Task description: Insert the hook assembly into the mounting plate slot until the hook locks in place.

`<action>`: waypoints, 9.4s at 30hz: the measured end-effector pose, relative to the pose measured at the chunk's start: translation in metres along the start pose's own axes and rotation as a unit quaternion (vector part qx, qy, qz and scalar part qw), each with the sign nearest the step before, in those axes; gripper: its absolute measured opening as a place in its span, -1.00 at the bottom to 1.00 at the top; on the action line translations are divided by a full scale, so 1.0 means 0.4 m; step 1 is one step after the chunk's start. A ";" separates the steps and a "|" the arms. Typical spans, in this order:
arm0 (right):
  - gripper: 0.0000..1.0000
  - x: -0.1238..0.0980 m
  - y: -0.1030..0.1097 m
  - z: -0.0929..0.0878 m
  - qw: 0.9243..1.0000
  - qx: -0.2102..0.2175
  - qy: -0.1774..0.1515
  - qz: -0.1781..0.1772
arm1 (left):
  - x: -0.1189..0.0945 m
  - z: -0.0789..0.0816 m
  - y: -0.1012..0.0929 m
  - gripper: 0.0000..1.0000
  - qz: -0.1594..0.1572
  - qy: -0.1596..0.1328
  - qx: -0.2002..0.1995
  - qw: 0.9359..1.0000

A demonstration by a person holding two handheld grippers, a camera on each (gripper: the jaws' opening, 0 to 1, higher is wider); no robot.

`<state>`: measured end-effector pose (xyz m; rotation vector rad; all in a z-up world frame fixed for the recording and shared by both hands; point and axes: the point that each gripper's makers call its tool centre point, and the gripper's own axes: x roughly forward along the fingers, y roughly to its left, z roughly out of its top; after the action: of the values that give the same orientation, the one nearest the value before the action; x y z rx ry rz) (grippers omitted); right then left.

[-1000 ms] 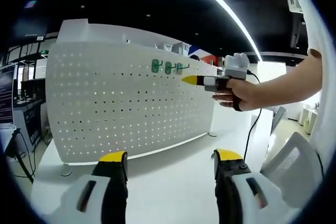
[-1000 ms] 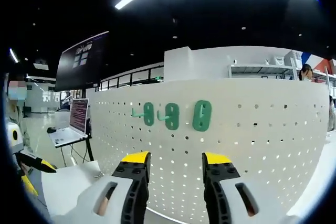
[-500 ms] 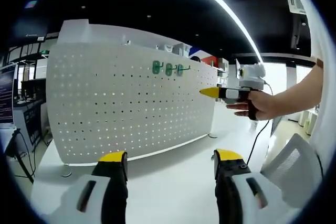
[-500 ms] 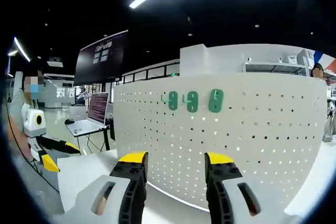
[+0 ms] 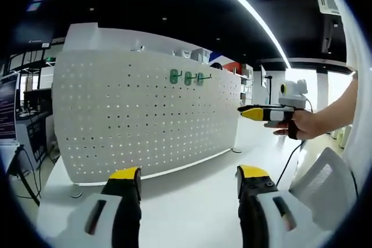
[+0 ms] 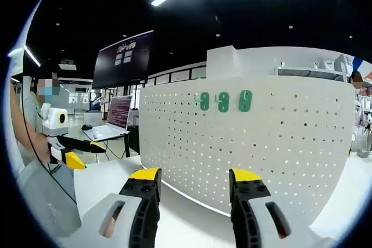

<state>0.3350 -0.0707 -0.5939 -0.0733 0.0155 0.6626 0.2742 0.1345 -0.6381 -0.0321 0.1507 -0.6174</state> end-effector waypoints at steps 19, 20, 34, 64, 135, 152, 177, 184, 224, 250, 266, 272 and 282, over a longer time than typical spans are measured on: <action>0.02 -0.112 0.063 -0.056 1.000 0.010 0.011 0.002 | -0.012 -0.002 0.002 0.40 -0.003 0.000 0.002 1.000; 0.02 -0.116 0.064 -0.061 1.000 0.008 0.015 0.001 | -0.013 -0.003 0.001 0.40 -0.004 0.001 0.002 1.000; 0.01 -0.144 0.060 -0.073 1.000 0.013 0.010 -0.012 | -0.013 -0.010 -0.004 0.40 -0.004 0.007 0.002 1.000; 0.00 -0.148 0.066 -0.050 1.000 0.019 -0.012 -0.006 | 0.173 -0.026 -0.130 0.31 -0.143 0.115 0.075 0.980; -0.02 -0.169 0.015 -0.011 0.997 0.036 -0.056 -0.044 | 0.534 -0.234 -0.415 0.13 -0.376 0.296 0.279 0.833; -0.03 -0.185 -0.012 -0.010 0.995 0.047 -0.063 -0.063 | 0.584 -0.321 -0.455 0.08 -0.403 0.337 0.299 0.797; -0.01 -0.190 -0.027 -0.004 0.993 0.062 -0.073 -0.070 | 0.620 -0.417 -0.455 -0.07 -0.413 0.388 0.314 0.762; -0.02 -0.196 -0.037 0.001 0.992 0.063 -0.079 -0.077 | 0.618 -0.439 -0.460 -0.12 -0.417 0.397 0.320 0.752; -0.14 -0.207 -0.055 0.001 0.990 0.074 -0.082 -0.092 | 0.646 -0.432 -0.451 -0.93 -0.382 0.390 0.318 0.775; -0.14 -0.212 -0.062 -0.003 0.989 0.079 -0.080 -0.097 | 0.663 -0.394 -0.444 -0.97 -0.357 0.356 0.251 0.827; -0.14 -0.199 -0.055 -0.002 0.990 0.077 -0.072 -0.091 | 0.673 -0.291 -0.430 -0.98 -0.333 0.291 0.223 0.869; -0.14 -0.189 -0.056 0.013 0.990 0.074 -0.076 -0.089 | 0.668 -0.262 -0.420 -0.98 -0.323 0.275 0.216 0.879; -0.14 -0.184 -0.054 0.034 0.990 0.072 -0.082 -0.088 | 0.658 -0.197 -0.416 -0.98 -0.316 0.239 0.205 0.895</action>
<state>0.2901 -0.1318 -0.5760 0.1175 -0.1010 0.4876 0.3788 -0.1522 -0.7380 0.5033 0.4959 -1.2956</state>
